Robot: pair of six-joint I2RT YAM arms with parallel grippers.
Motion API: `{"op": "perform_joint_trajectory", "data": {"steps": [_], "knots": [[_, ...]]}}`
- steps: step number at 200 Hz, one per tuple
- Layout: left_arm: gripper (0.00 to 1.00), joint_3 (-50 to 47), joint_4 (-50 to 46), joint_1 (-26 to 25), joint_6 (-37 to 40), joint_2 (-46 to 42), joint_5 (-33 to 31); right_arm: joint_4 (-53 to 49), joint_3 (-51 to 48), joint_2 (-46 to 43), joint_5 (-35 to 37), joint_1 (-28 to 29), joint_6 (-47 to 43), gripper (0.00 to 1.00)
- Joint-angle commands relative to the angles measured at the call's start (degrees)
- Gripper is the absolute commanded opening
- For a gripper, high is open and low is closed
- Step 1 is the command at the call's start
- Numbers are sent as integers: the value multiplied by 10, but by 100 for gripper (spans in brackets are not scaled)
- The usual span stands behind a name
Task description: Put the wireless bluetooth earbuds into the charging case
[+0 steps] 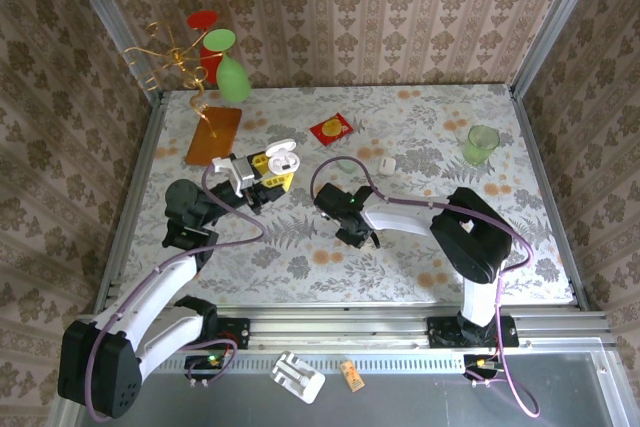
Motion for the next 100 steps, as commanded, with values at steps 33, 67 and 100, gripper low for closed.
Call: {"op": "perform_joint_trajectory", "data": {"steps": [33, 67, 100], "knots": [[26, -10, 23, -13, 21, 15, -10, -7, -13, -86, -88, -57, 92, 16], [26, -9, 28, -30, 38, 39, -27, 75, -72, -197, -266, -120, 147, 16], [26, -11, 63, -38, 37, 66, -38, 169, -100, -302, -409, -153, 217, 16]]}}
